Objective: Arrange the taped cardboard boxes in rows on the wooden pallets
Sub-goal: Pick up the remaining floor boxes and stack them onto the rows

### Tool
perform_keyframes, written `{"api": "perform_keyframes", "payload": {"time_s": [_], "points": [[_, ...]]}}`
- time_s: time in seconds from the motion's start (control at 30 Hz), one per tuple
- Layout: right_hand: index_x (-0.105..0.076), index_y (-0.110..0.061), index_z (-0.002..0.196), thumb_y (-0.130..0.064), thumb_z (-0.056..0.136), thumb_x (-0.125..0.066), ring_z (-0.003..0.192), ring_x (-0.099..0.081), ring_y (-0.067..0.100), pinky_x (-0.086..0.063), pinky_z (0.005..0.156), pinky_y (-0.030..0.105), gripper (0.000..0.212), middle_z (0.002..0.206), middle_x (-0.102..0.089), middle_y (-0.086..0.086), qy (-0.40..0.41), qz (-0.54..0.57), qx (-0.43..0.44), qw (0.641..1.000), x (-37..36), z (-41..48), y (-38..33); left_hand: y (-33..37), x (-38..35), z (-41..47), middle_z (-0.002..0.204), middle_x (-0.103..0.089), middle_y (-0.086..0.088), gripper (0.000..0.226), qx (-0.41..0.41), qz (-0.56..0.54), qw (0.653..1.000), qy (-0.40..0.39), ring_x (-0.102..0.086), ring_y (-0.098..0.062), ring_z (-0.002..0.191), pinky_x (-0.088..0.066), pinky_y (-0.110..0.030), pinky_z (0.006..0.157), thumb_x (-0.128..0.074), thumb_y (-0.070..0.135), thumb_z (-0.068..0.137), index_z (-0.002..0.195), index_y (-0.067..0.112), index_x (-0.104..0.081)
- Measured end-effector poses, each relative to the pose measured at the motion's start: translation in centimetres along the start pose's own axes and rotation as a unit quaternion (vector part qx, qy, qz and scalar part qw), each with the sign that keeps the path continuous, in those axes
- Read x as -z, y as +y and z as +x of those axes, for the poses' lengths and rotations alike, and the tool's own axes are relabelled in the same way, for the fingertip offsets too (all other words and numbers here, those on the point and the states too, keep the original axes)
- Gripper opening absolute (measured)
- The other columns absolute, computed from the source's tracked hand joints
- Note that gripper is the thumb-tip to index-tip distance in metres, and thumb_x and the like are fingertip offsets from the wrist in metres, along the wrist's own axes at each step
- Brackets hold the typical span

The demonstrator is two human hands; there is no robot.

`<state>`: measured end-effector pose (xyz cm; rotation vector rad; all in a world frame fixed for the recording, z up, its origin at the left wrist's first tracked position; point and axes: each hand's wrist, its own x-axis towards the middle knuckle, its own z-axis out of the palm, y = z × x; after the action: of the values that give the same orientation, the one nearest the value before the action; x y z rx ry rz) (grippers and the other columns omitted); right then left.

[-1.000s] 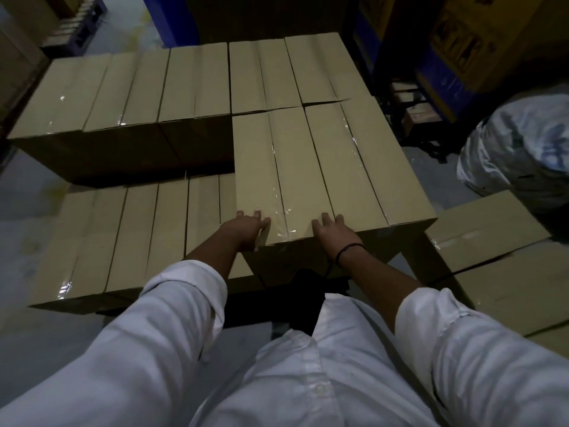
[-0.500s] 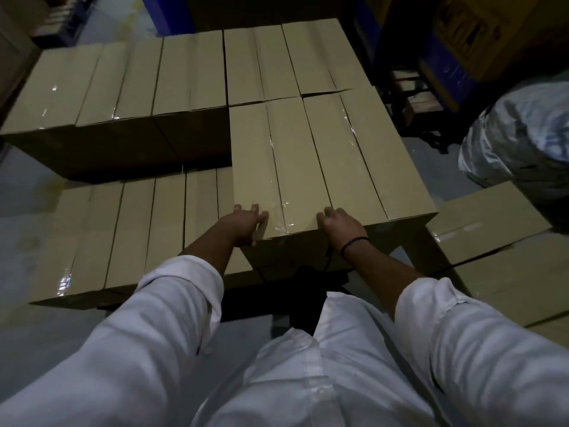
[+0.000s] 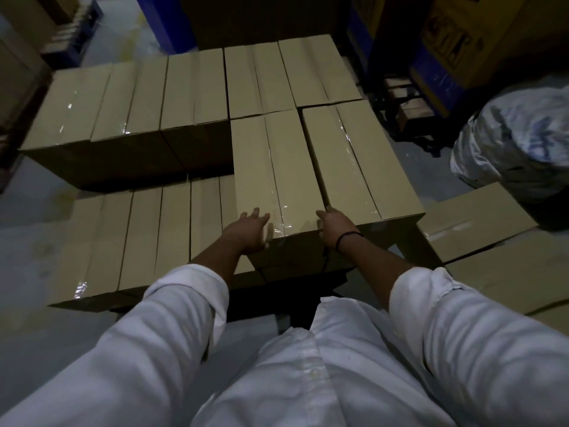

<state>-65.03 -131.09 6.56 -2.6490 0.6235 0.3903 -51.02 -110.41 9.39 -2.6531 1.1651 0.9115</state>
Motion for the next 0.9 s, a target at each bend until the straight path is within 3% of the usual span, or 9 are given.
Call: {"api": "perform_keyframes", "payload": {"time_s": [0.1, 0.27, 0.47, 0.9], "points": [[-0.039, -0.014, 0.153, -0.012, 0.097, -0.062, 0.144, -0.039, 0.032, -0.039, 0.117, 0.043, 0.061, 0.161, -0.032, 0.015, -0.001, 0.034, -0.010, 0.999, 1.1, -3.1, -0.7, 1.9, -0.4, -3.7, 0.172, 0.000, -0.006, 0.090, -0.004, -0.029, 0.999, 0.037, -0.008, -0.036, 0.157, -0.030, -0.058, 0.120, -0.068, 0.038, 0.096, 0.164, 0.027, -0.010], [-0.045, -0.015, 0.151, -0.015, 0.094, -0.065, 0.140, -0.043, 0.032, -0.040, 0.114, 0.042, 0.060, 0.154, -0.042, 0.011, -0.004, 0.063, -0.016, 0.998, 1.3, -8.7, -1.0, 4.3, -2.3, -9.6, 0.172, -0.008, -0.003, 0.083, -0.010, -0.065, 0.997, 0.051, -0.015, -0.033, 0.156, -0.034, -0.054, 0.118, -0.065, 0.044, 0.097, 0.163, 0.030, -0.017], [-0.047, -0.012, 0.149, -0.014, 0.095, -0.063, 0.137, -0.045, 0.033, -0.041, 0.113, 0.040, 0.057, 0.154, -0.040, 0.013, -0.017, 0.042, -0.023, 0.999, 0.3, -14.8, -0.1, 6.1, -6.0, -13.4, 0.172, -0.008, -0.003, 0.079, -0.004, -0.088, 0.995, 0.051, -0.017, -0.036, 0.155, -0.033, -0.055, 0.119, -0.064, 0.047, 0.097, 0.162, 0.032, -0.021], [-0.044, -0.018, 0.152, -0.016, 0.095, -0.064, 0.138, -0.043, 0.032, -0.041, 0.113, 0.042, 0.060, 0.157, -0.039, 0.010, 0.031, 0.018, -0.065, 0.997, 3.6, -17.0, 5.8, 11.8, -3.9, -11.1, 0.168, -0.026, -0.005, 0.073, -0.026, -0.051, 0.993, 0.104, -0.030, -0.031, 0.151, -0.039, -0.052, 0.116, -0.065, 0.044, 0.096, 0.159, 0.027, -0.033]]}}
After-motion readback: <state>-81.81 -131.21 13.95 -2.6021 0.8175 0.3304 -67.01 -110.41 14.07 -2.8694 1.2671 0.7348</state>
